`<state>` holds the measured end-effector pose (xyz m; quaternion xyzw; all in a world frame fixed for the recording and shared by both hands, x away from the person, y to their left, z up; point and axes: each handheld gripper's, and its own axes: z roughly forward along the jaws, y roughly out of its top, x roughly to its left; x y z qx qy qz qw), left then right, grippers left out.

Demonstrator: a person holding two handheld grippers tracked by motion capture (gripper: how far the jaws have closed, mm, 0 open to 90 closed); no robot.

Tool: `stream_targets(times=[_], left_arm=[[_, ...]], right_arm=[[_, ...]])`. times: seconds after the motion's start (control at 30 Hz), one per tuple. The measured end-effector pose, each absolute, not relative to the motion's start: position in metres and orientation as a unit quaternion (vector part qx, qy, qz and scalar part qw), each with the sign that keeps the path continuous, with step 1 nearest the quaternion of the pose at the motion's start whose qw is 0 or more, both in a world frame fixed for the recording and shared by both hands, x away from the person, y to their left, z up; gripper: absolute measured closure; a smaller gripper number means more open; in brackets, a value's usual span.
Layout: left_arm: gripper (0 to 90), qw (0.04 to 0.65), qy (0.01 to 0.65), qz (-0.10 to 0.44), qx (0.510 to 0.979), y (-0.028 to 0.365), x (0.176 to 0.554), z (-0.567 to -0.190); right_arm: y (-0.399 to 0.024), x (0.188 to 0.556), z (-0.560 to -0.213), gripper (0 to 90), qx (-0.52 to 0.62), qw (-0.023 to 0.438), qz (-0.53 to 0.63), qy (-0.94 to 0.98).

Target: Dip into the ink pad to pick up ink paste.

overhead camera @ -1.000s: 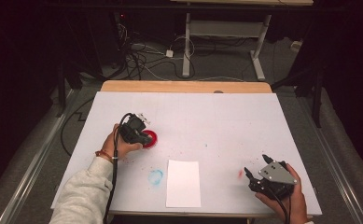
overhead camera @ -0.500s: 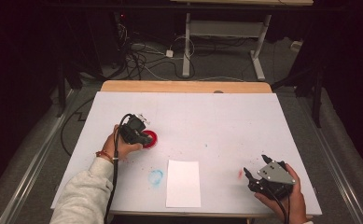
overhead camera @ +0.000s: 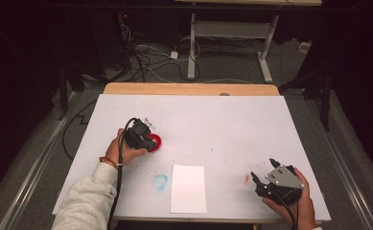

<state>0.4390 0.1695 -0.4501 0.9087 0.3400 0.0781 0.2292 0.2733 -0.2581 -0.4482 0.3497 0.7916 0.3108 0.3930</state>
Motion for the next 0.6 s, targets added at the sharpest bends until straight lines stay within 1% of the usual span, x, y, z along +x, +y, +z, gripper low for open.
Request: stream_targets(times=[0.6], left_arm=[[73.7,0.237,0.343,0.076,0.906,0.1715,0.4384,-0.4513]], right_arm=[[-0.2571,0.2766,-0.4471,28.3,0.353,0.392,0.317,0.788]])
